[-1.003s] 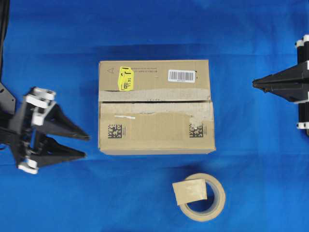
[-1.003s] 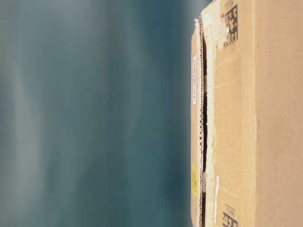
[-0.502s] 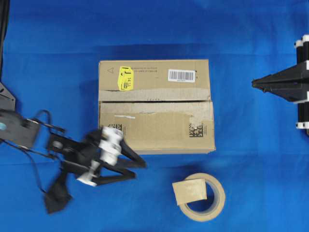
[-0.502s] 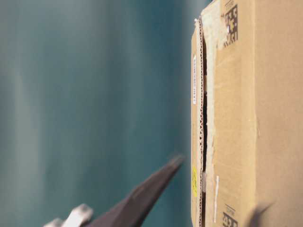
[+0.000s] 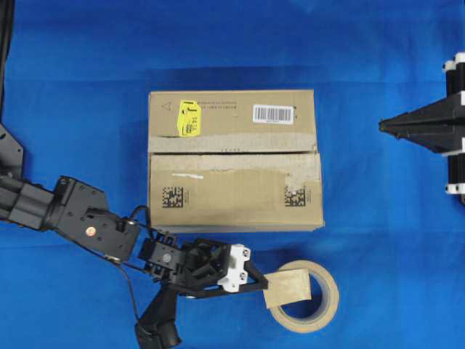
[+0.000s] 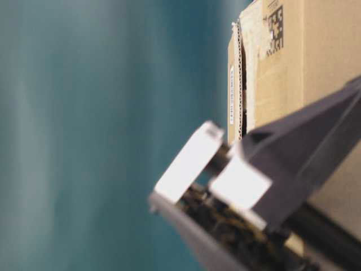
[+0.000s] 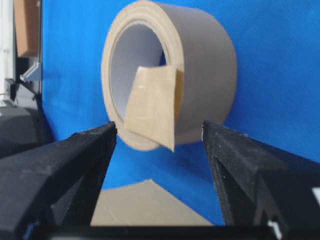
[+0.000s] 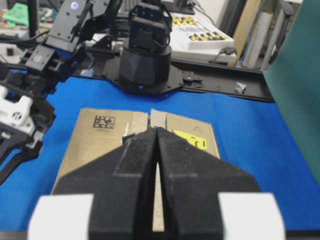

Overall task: Apply tape along the seams of the closed cardboard box to seal it securely.
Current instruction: 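Move the left gripper to the tape roll and pinch the loose tape strip, then peel the tape strip off the roll and carry it over the box seam, then lower the strip onto the seam and bring the right gripper in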

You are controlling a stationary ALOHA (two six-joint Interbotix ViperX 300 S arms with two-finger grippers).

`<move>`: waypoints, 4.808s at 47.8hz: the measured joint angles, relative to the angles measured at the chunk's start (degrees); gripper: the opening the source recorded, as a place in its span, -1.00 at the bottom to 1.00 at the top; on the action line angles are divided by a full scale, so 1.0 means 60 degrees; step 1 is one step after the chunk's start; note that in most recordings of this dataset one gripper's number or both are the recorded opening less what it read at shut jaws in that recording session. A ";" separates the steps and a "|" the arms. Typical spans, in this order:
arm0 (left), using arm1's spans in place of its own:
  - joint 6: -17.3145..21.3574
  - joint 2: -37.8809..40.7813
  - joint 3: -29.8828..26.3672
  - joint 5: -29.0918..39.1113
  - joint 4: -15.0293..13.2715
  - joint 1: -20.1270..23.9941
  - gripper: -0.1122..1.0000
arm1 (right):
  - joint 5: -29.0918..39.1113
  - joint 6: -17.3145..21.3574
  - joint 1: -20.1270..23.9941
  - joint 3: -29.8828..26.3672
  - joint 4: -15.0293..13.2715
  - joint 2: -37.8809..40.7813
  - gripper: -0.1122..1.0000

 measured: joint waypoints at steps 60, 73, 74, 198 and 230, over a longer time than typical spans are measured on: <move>-0.0498 -0.0352 -0.0703 0.1245 -0.0132 0.0146 -0.80 | 0.0571 0.0000 0.0000 0.0000 0.0000 -0.0015 -0.77; -0.0293 -0.1963 -0.0044 0.1450 -0.0117 0.0381 -0.80 | 0.0659 0.0000 0.0000 0.0000 0.0015 -0.0029 -0.77; -0.0264 -0.2080 0.0029 0.1450 -0.0117 0.0439 -0.80 | 0.0645 0.0000 0.0000 0.0000 0.0000 -0.0029 -0.77; 0.1040 -0.3750 0.2256 0.2241 -0.0117 0.3721 -0.80 | -0.1274 0.0000 -0.0293 -0.1406 0.0293 0.4028 0.04; 0.1040 -0.3750 0.2241 0.2241 -0.0117 0.3794 -0.80 | -0.0806 -0.0015 -0.0161 -0.3721 0.0278 0.7617 0.05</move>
